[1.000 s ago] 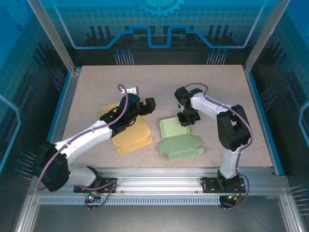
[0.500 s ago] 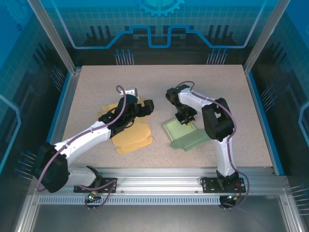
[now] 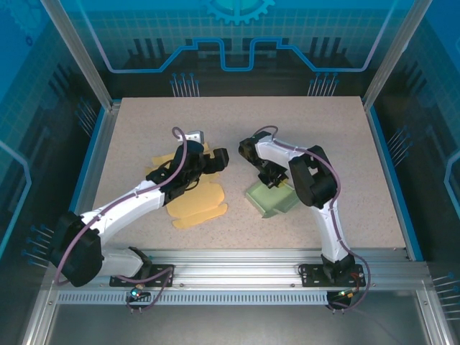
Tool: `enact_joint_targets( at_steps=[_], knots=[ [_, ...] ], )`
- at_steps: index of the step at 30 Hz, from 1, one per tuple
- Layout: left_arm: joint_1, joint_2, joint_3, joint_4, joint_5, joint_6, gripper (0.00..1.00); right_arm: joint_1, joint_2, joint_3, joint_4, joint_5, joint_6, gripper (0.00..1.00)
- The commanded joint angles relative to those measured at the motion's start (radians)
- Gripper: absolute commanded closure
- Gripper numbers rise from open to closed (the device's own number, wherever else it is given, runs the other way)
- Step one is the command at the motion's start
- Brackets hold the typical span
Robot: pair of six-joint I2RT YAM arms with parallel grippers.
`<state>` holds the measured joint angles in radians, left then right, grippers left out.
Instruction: Fold the paper box
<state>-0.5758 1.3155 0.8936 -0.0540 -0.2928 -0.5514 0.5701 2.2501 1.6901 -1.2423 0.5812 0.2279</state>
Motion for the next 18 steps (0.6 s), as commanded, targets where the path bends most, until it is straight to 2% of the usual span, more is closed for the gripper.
enact_joint_targets(
  at_steps=[1, 4, 10, 14, 18],
  knots=[
    [0.009, -0.024, -0.015, 0.025, 0.013, -0.006, 0.01, 0.03, 0.051, -0.006, 0.215, 0.02, -0.079, 1.0],
    [0.009, -0.024, -0.016, 0.029, 0.012, -0.003, 0.01, 0.044, 0.047, -0.002, 0.28, 0.042, -0.203, 0.99],
    [0.011, -0.027, -0.008, 0.023, 0.004, 0.008, 0.01, 0.066, 0.047, 0.022, 0.363, 0.057, -0.358, 0.85],
    [0.011, -0.039, -0.015, 0.018, -0.005, 0.014, 0.01, 0.077, 0.039, 0.043, 0.347, 0.084, -0.376, 0.72],
    [0.01, -0.051, -0.025, 0.018, -0.012, 0.017, 0.01, 0.086, -0.003, 0.035, 0.337, 0.077, -0.363, 0.52]
  ],
)
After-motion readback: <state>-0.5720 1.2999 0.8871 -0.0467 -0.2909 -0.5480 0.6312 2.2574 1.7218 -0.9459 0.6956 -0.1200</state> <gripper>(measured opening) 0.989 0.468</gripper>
